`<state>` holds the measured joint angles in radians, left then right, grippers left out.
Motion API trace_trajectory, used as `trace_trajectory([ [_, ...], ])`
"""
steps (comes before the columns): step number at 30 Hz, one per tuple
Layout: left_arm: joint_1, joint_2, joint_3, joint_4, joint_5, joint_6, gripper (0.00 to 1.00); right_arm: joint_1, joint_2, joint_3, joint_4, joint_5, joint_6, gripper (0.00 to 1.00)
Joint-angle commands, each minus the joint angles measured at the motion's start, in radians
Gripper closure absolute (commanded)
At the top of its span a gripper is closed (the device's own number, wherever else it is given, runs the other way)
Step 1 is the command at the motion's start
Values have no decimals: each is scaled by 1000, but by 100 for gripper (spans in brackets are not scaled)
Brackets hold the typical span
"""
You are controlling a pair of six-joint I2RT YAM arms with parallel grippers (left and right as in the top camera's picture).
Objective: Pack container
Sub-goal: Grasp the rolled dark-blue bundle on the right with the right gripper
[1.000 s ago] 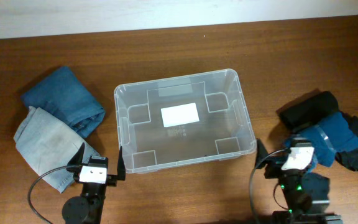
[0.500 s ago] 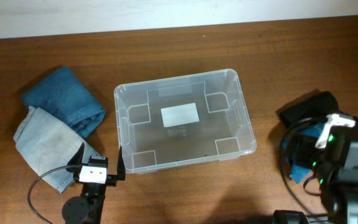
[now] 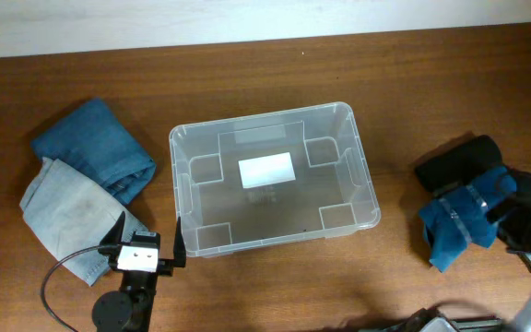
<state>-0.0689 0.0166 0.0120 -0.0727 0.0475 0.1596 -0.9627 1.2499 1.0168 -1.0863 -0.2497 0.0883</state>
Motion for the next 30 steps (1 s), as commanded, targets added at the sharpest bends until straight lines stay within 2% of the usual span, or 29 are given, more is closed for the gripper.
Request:
trace_trajectory([
  [1, 6, -5, -3, -7, -4, -9, 0, -76, 85, -95, 77, -237, -66, 1],
  [5, 6, -5, -3, -7, -4, -9, 0, -106, 140, -229, 278, -387, -88, 1],
  [16, 6, -5, -3, -7, -4, -9, 0, -105, 161, -581, 903, -405, 46, 1],
  [18, 6, -5, -3, -7, -4, -9, 0, -105, 161, -623, 972, -439, 44, 13],
  [19, 6, -5, -3, -7, -4, -9, 0, -105, 161, -632, 979, -466, 44, 30],
  [22, 6, -5, -3, -7, -4, -9, 0, -105, 159, -630, 987, -565, 44, 58],
  [24, 6, -5, -3, -7, -4, -9, 0, -105, 144, -619, 990, -689, 45, 82],
  [26, 6, -5, -3, -7, -4, -9, 0, -105, 118, -601, 985, -757, 78, 87],
  [30, 6, -5, -3, -7, -4, -9, 0, -105, 5, -527, 885, -821, 98, 89],
])
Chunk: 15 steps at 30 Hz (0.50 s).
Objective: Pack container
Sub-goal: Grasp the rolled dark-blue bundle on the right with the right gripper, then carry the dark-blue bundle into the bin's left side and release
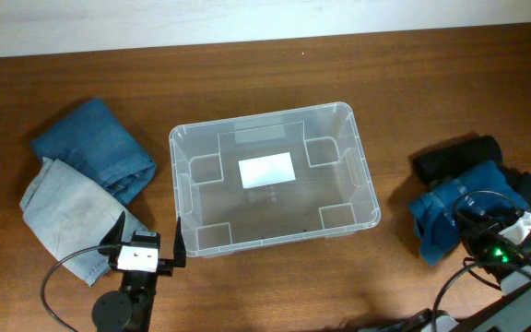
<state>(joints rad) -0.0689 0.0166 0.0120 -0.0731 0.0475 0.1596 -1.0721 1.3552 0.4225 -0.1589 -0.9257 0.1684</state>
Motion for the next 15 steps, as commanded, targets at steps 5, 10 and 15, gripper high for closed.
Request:
trace_trajectory([
  [5, 6, -5, -3, -6, -4, -9, 0, 32, -319, 266, -294, -145, 17, 90],
  [10, 6, -5, -3, -6, -4, -9, 0, 207, -449, 489, -475, -138, 17, 90],
  [15, 6, -5, -3, -6, -4, -9, 0, 542, -485, 608, -521, -16, 76, 90],
])
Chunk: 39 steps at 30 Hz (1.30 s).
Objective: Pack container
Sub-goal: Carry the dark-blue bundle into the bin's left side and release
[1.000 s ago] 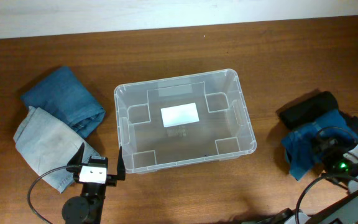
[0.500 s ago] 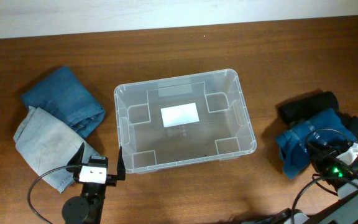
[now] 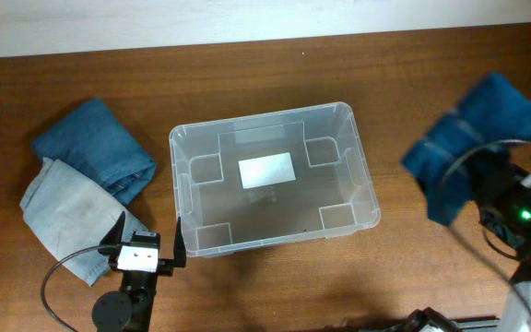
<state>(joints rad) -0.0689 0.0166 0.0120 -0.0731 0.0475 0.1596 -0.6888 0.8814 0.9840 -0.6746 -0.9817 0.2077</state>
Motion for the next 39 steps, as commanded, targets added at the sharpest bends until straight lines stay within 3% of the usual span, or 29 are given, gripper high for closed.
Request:
trace_trajectory([
  [1, 6, -5, -3, -6, -4, -9, 0, 249, -11, 50, -2, 79, 66, 90],
  [7, 6, -5, -3, -6, -4, -9, 0, 777, 104, 48, 51, 422, 191, 91],
  [12, 6, -5, -3, -6, -4, -9, 0, 1100, 309, 48, 215, 609, 289, 92],
  [22, 6, -5, -3, -6, -4, -9, 0, 1312, 771, 49, 565, 623, 462, 95],
  [28, 6, -5, -3, -6, -4, -9, 0, 1344, 915, 49, 630, 621, 527, 94],
  [29, 6, -5, -3, -6, -4, -9, 0, 1344, 929, 49, 630, 613, 526, 81],
  [30, 6, -5, -3, -6, -4, -9, 0, 1343, 935, 49, 629, 607, 513, 46],
  [31, 6, -5, -3, -7, -4, -9, 0, 1342, 935, 49, 629, 600, 476, 2],
  [35, 6, -5, -3, -6, -4, -9, 0, 1316, 862, 85, 548, 611, 391, 2],
  [39, 6, -5, -3, -6, -4, -9, 0, 1256, 698, 174, 324, 760, 318, 1],
])
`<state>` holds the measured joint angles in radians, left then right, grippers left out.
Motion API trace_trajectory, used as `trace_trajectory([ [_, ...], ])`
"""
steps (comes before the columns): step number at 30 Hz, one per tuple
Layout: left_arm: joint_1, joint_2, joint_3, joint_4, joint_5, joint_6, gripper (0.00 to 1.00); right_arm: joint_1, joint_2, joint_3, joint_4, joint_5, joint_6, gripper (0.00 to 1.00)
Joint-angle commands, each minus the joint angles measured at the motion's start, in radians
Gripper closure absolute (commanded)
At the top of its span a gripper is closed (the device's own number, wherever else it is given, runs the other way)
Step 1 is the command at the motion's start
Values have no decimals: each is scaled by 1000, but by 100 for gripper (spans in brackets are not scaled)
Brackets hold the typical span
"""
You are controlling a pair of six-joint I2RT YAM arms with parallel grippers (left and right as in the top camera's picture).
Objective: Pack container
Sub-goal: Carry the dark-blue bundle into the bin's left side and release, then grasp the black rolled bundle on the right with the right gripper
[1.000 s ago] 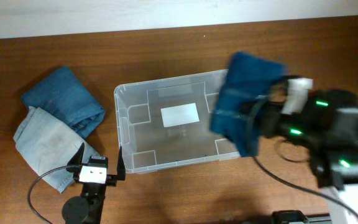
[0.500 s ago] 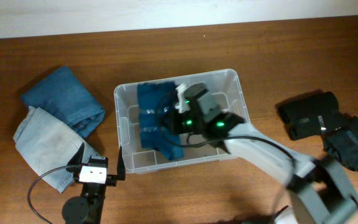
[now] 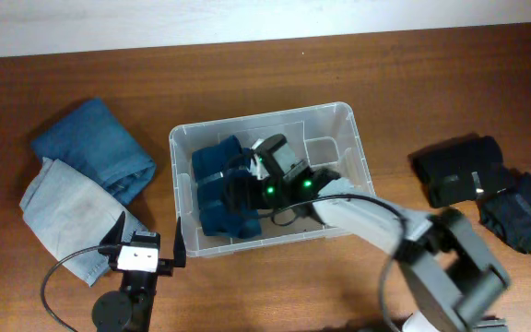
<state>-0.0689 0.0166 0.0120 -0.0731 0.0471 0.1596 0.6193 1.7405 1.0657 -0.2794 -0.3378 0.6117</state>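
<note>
The clear plastic container stands at the table's middle. A folded dark blue garment lies inside its left half. My right arm reaches across the bin from the right, and my right gripper sits on the garment, apparently still shut on its cloth; the fingertips are hidden in the folds. Near the front edge, just left of the bin's front left corner, my left gripper stands open and holds nothing.
Folded blue jeans and a pale denim piece lie left of the bin. On the right lie a black garment and a dark navy one. The left arm's cable loops beside its base.
My right gripper was right of the bin with the blue garment held up; now arm and garment are inside the bin's left half. Black and navy garments show on the right.
My right gripper was at the blue garment on the pile at the right, then down on it, then held it raised beside the bin. Now the garment is in the container. My left gripper stayed open throughout.
</note>
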Motion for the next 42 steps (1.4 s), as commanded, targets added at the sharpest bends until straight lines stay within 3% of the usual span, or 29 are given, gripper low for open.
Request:
trace_trajectory([
  [1, 6, -5, -3, -6, -3, -9, 0, -75, -214, 117, -131, 161, -111, 1],
  [5, 6, -5, -3, -6, -3, -9, 0, -214, -418, 160, -340, 369, -117, 2],
  [8, 6, -5, -3, -6, -3, -9, 0, -415, -553, 159, -511, 465, -95, 2],
  [14, 6, -5, -3, -6, -3, -9, 0, -910, -608, 87, -657, 350, -155, 1],
  [19, 6, -5, -3, -6, -3, -9, 0, -1202, -502, -131, -504, 106, -233, 2],
  [22, 6, -5, -3, -6, -3, -9, 0, -1278, -409, -233, -366, 33, -245, 2],
  [33, 6, -5, -3, -6, -3, -9, 0, -1312, 1, -299, 39, -163, -297, 1],
  [35, 6, -5, -3, -6, -3, -9, 0, -1312, 50, -299, 74, -183, -293, 12],
  [38, 6, -5, -3, -6, -3, -9, 0, -1312, 69, -299, 75, -183, -294, 54],
  [42, 6, -5, -3, -6, -3, -9, 0, -1312, 26, -299, 64, -243, -297, 82],
])
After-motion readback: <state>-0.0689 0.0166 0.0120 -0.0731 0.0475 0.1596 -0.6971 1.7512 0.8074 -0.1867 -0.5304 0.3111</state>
